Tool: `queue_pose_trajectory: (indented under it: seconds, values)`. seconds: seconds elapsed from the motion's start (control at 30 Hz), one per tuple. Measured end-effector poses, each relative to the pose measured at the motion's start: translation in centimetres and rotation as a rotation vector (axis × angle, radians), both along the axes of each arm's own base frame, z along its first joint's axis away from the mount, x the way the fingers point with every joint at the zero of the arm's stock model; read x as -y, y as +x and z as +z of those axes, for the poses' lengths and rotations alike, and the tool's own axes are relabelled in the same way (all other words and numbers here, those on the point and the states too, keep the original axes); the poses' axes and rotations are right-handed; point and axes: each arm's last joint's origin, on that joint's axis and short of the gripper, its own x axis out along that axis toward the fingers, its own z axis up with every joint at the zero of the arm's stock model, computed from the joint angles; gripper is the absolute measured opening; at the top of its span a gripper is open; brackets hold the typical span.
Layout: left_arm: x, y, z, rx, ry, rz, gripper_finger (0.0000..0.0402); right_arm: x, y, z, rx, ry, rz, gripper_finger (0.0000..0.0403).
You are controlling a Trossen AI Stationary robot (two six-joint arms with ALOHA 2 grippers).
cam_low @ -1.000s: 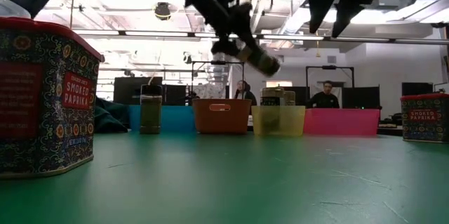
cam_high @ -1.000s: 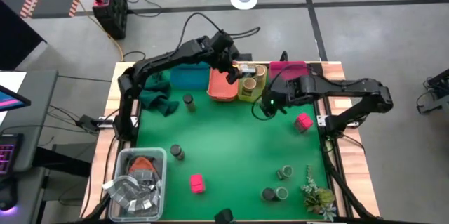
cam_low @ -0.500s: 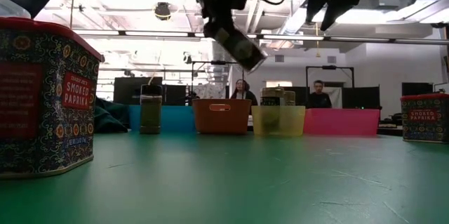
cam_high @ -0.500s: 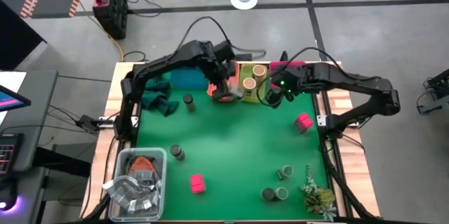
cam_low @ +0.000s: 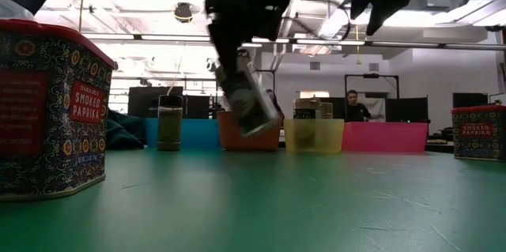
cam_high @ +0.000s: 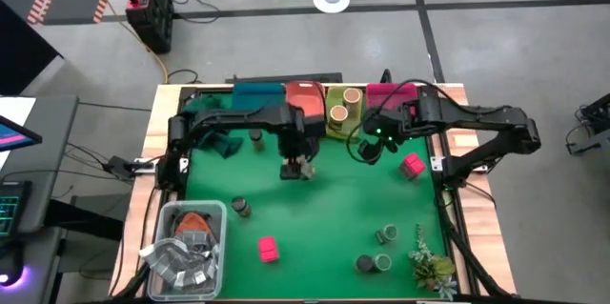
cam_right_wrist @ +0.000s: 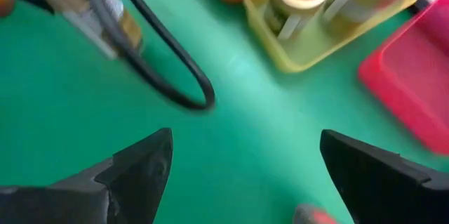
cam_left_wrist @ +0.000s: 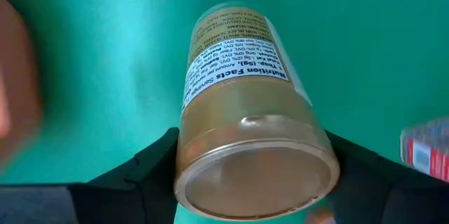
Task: Sort spices by type
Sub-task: Put the yellow seasoning bottle into the yellow bin
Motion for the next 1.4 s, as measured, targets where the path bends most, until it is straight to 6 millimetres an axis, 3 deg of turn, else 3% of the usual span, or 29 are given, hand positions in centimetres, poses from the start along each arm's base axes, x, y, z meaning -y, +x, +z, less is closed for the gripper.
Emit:
queue_pose_trajectory:
  seconds: [0.27,0.53,0.93,1.1,1.4]
  values:
    - [2.3,-1.0,-2.3,-0.13,0.006,-0.069,0.0269,-2.1,-0.3,-0.2,-0.019,0.063,0.007,0.0388]
    - [3.4,-0.8,-2.5,-0.131,0.064,-0.103,0.0306,-3.4,-0.2,-0.1,0.013,0.095,-0.016,0.0388]
    - [3.4,-0.8,-2.4,-0.127,0.079,-0.088,0.0315,-4.2,-0.2,-0.1,0.031,0.066,-0.021,0.0388]
    - [2.8,-2.1,-0.5,-0.129,0.114,-0.04,0.0315,-4.1,-0.2,0.0,0.036,0.039,-0.015,0.0388]
    - [-0.8,-6.3,6.6,0.089,0.179,0.191,0.0315,-4.8,1.7,0.4,0.183,0.006,0.064,0.0388]
